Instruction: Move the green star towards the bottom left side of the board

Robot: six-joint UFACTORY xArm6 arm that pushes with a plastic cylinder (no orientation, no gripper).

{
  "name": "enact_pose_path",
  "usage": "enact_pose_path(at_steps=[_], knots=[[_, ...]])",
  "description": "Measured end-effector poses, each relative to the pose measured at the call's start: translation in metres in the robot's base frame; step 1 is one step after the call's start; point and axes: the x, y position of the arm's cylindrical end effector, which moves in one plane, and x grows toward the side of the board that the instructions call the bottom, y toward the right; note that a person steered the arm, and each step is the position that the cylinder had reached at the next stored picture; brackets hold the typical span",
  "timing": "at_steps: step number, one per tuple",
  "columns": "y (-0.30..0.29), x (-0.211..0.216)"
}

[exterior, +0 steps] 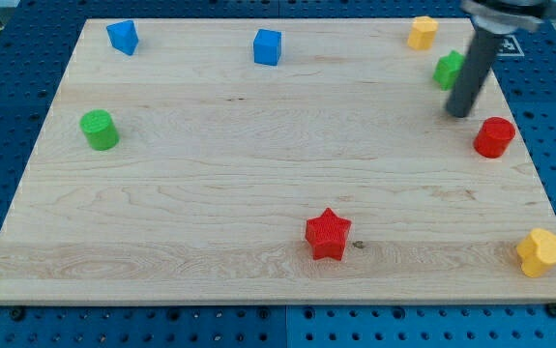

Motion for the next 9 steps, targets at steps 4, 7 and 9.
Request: enact_pose_path(at_steps=[4,7,9], knots=[[0.02,-0.069],[-0.12,-0.024],[-0.03,-0.038]])
